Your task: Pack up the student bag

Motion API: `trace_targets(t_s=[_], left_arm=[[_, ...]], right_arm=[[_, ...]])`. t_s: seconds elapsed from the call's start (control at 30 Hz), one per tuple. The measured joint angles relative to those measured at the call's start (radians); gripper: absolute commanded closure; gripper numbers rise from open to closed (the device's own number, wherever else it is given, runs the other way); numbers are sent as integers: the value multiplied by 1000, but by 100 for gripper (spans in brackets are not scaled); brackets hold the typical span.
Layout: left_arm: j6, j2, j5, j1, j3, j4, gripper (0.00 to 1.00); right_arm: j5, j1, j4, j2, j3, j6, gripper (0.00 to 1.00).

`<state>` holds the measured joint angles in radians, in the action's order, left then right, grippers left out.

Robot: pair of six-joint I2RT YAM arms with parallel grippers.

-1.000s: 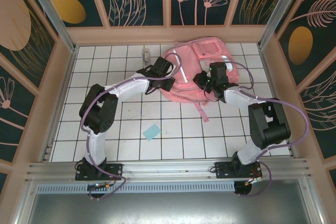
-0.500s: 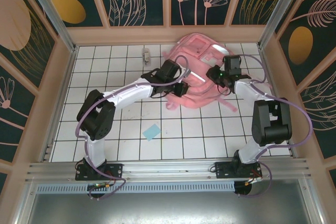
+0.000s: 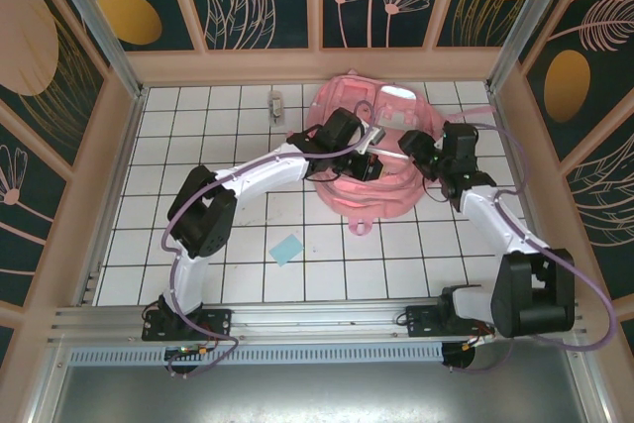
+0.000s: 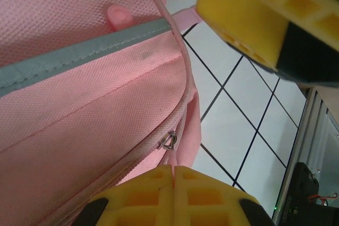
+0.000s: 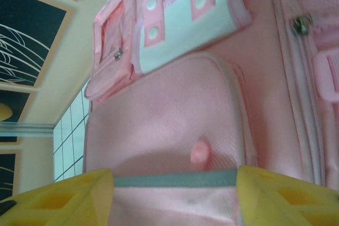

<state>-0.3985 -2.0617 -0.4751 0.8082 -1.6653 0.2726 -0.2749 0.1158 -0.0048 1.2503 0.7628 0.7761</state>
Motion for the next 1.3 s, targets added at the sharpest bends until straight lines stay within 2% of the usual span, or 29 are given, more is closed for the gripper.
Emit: trace_targets(t_s=[0.3, 0.63, 0.67, 0.73, 0.83, 0.9, 0.93, 1.0, 1.1, 1.17, 1.3], left_arm=[[-19, 8, 5, 3, 158, -64, 100], [-43, 41, 8, 6, 174, -96, 100], [-45, 44, 8, 6, 174, -97, 100], [-52, 49, 7, 6, 174, -98, 100], [-54, 51, 8, 6, 175, -104, 100], [-56, 51, 16, 6, 181, -109, 100], [-55, 51, 21, 6, 184, -110, 95], [-48, 51, 38, 8, 190, -111, 68], [-48, 51, 48, 10, 190, -105, 48], [-50, 51, 52, 16, 190, -105, 43], [-47, 51, 69, 24, 179, -92, 42]], right_arm=[[-42, 0, 39, 14, -99, 90, 46], [-64, 2, 148, 127, -117, 118, 49], [-69, 2, 177, 127, -132, 122, 52], [-83, 3, 218, 127, -154, 129, 67], [-105, 10, 264, 134, -166, 147, 99], [-118, 11, 280, 140, -166, 157, 100], [-120, 11, 280, 140, -166, 161, 100], [-120, 11, 280, 139, -166, 167, 100], [-119, 13, 278, 126, -166, 167, 100], [-114, 17, 270, 113, -163, 166, 100], [-101, 25, 250, 102, -153, 166, 100]])
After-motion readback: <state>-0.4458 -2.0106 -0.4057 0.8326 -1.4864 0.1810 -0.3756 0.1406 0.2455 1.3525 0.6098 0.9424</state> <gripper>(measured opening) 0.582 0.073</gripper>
